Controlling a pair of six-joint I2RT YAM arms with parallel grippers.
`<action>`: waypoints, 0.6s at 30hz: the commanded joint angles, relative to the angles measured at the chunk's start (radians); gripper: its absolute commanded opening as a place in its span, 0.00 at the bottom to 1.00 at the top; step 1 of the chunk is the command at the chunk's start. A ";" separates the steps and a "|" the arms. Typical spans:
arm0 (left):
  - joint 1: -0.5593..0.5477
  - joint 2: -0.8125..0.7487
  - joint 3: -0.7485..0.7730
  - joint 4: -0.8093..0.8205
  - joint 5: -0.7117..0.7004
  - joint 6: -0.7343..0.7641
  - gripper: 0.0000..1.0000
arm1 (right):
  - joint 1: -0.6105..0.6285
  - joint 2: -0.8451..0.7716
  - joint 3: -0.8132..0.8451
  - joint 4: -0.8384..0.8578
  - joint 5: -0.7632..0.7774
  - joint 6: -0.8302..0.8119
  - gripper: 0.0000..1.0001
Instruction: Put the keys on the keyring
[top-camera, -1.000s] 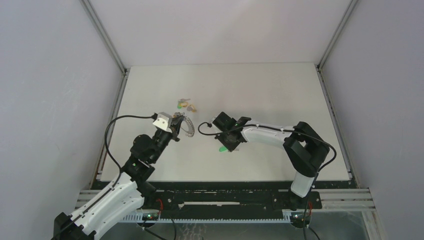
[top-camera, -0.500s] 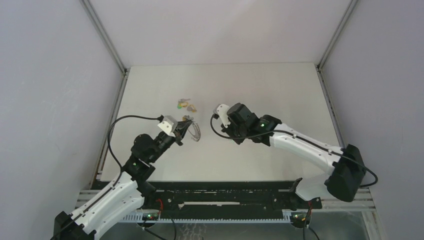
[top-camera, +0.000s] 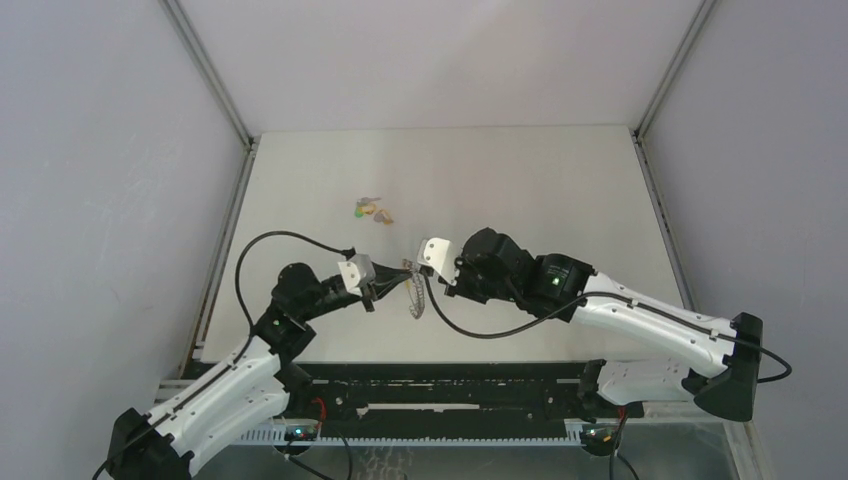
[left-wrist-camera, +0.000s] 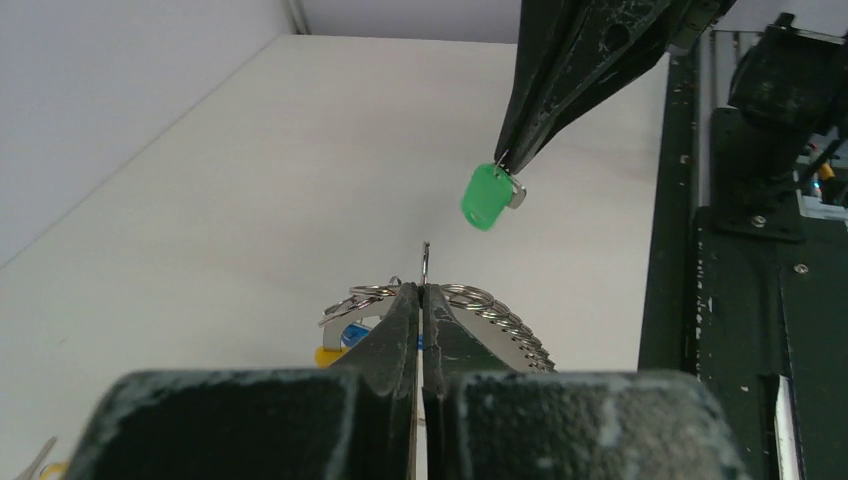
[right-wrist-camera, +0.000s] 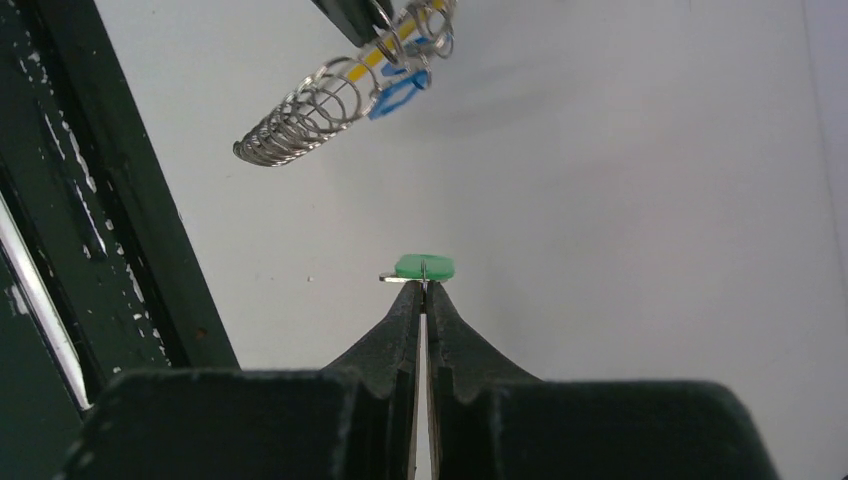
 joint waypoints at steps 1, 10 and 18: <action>-0.008 0.001 0.037 0.057 0.112 0.044 0.00 | 0.059 -0.017 0.014 0.038 0.045 -0.101 0.00; -0.013 0.040 0.072 0.006 0.232 0.076 0.00 | 0.084 0.011 0.066 0.025 -0.081 -0.150 0.00; -0.015 0.058 0.083 0.001 0.263 0.078 0.00 | 0.085 0.065 0.097 0.000 -0.130 -0.181 0.00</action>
